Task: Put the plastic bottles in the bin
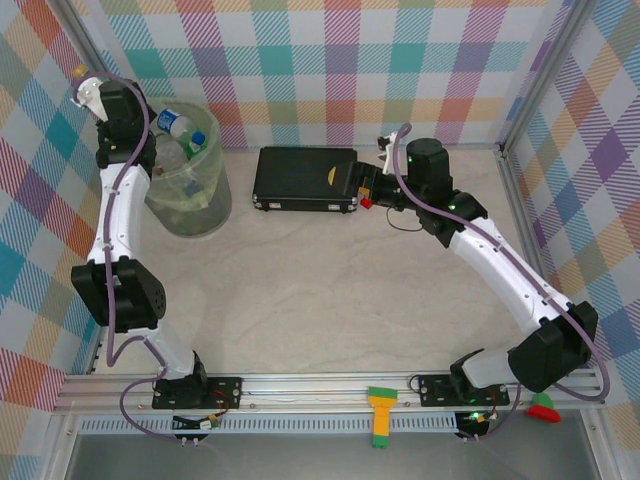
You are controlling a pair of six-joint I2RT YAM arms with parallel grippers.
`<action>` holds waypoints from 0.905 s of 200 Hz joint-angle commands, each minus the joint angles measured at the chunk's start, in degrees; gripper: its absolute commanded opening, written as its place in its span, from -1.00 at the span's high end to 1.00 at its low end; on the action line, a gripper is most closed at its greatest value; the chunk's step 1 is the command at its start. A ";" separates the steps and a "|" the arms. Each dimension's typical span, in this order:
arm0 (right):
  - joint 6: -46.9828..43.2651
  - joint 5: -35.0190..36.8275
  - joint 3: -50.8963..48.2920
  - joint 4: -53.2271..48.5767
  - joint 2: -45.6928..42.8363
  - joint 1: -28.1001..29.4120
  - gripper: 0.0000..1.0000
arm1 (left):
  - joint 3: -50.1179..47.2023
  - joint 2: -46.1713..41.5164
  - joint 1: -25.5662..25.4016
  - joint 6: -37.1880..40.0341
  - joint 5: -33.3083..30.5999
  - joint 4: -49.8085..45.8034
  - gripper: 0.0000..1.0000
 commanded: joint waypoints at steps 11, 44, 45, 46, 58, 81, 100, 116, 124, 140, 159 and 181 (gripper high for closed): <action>-0.93 0.62 1.52 -0.48 -0.02 0.38 -0.98 | 0.01 2.00 2.01 4.40 2.38 4.04 0.03; -1.20 1.63 0.94 -1.30 -0.77 0.40 -0.98 | 1.25 5.13 3.14 4.55 3.06 4.69 0.04; -1.21 1.66 0.92 -1.33 -0.80 0.40 -0.98 | 1.26 5.22 3.16 4.53 3.21 4.76 0.04; -1.21 1.68 0.91 -1.35 -0.81 0.40 -0.98 | 1.22 5.27 3.17 4.57 3.28 4.84 0.04; -1.21 2.09 0.88 -1.68 -0.87 0.38 -0.98 | 1.97 6.41 3.59 4.72 3.92 5.60 0.03; -1.41 2.75 0.92 -2.49 -0.78 0.32 -0.98 | 4.32 8.54 3.78 4.60 3.95 5.50 0.03; -1.33 3.05 0.87 -2.80 -0.79 0.32 -0.98 | 4.94 9.59 3.78 5.61 3.94 6.32 0.03; -1.08 3.36 0.51 -2.78 -0.76 0.32 -0.98 | 4.98 10.40 4.01 5.27 3.88 6.46 0.02; -1.05 3.43 0.42 -2.85 -0.74 0.32 -0.98 | 5.09 10.75 4.05 5.43 4.06 6.44 0.00; -0.96 3.67 0.40 -2.95 -0.71 0.32 -0.98 | 5.10 11.02 4.05 4.90 4.05 5.91 -0.02; -0.71 3.81 0.16 -2.53 -0.73 0.32 -0.98 | 4.86 10.33 4.06 4.70 5.10 5.59 -0.33; -0.32 3.55 -0.04 -1.85 -0.39 0.32 -0.98 | 4.52 8.79 4.06 3.77 5.53 5.01 -0.75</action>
